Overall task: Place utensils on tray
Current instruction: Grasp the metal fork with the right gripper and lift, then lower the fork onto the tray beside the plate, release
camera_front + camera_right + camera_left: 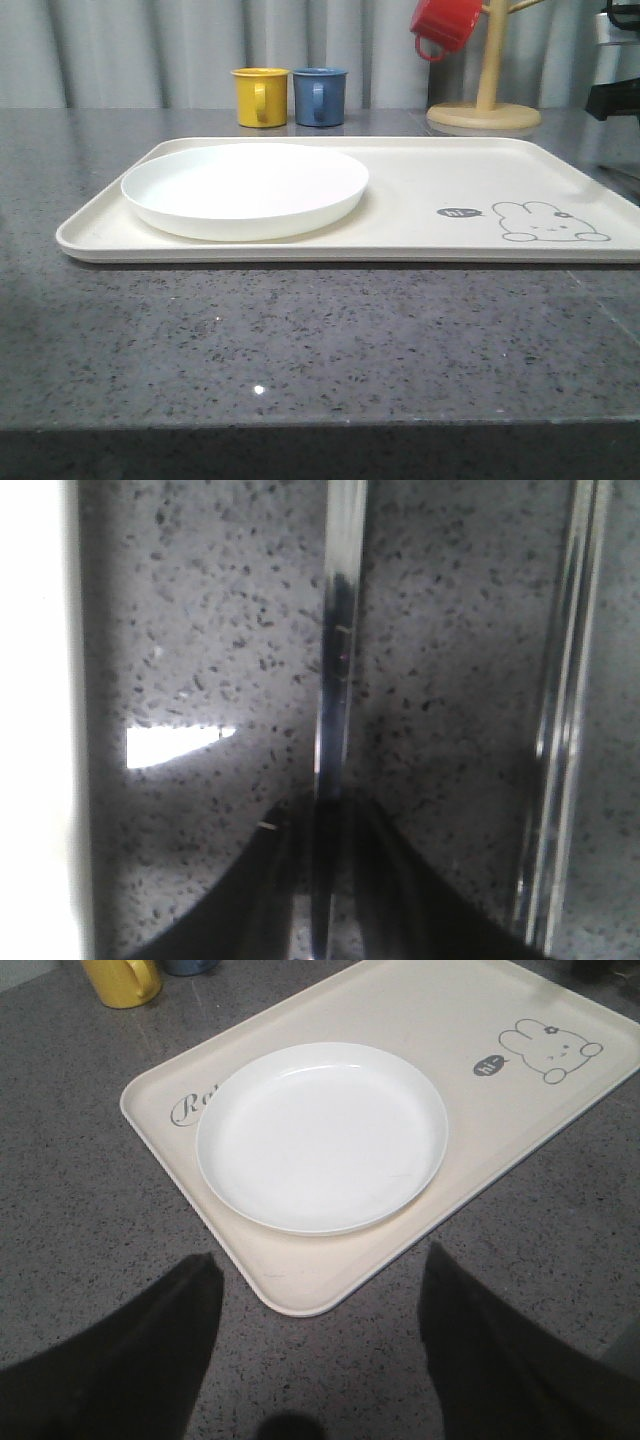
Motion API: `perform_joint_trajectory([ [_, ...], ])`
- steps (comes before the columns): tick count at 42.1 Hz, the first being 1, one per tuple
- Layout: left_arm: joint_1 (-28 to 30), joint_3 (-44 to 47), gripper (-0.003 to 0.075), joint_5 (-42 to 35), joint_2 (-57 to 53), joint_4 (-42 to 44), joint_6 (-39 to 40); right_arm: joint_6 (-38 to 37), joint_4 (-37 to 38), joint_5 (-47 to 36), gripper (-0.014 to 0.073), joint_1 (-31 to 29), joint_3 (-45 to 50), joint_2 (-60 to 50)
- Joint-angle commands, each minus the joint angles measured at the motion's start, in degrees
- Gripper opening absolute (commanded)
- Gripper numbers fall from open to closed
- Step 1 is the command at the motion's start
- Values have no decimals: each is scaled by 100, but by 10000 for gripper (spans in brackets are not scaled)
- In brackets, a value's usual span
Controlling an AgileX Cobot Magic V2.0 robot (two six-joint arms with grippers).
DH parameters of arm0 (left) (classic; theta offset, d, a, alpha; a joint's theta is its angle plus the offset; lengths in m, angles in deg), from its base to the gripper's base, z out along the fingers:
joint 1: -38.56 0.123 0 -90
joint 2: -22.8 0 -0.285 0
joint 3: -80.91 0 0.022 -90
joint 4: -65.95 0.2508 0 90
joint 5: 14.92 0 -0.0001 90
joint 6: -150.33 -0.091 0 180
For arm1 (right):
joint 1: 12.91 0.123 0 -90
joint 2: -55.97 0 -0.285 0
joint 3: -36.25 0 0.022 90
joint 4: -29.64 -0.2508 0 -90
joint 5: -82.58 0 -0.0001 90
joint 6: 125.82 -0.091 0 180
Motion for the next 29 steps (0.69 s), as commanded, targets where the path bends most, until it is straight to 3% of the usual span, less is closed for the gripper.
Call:
perform_joint_trajectory([
  [1, -43, -146, 419, -365, -11, -30, 43, 42, 14, 24, 47, -38, -179, -223],
  [8, -43, -146, 419, -365, -11, -30, 43, 42, 14, 60, -55, -38, -179, -230],
  [17, -43, -146, 419, -365, -11, -30, 43, 130, -260, 283, -66, 128, -481, -569],
  [29, -43, -146, 419, -365, -11, -30, 43, 630, -898, 1191, -64, 1542, -1629, -494],
])
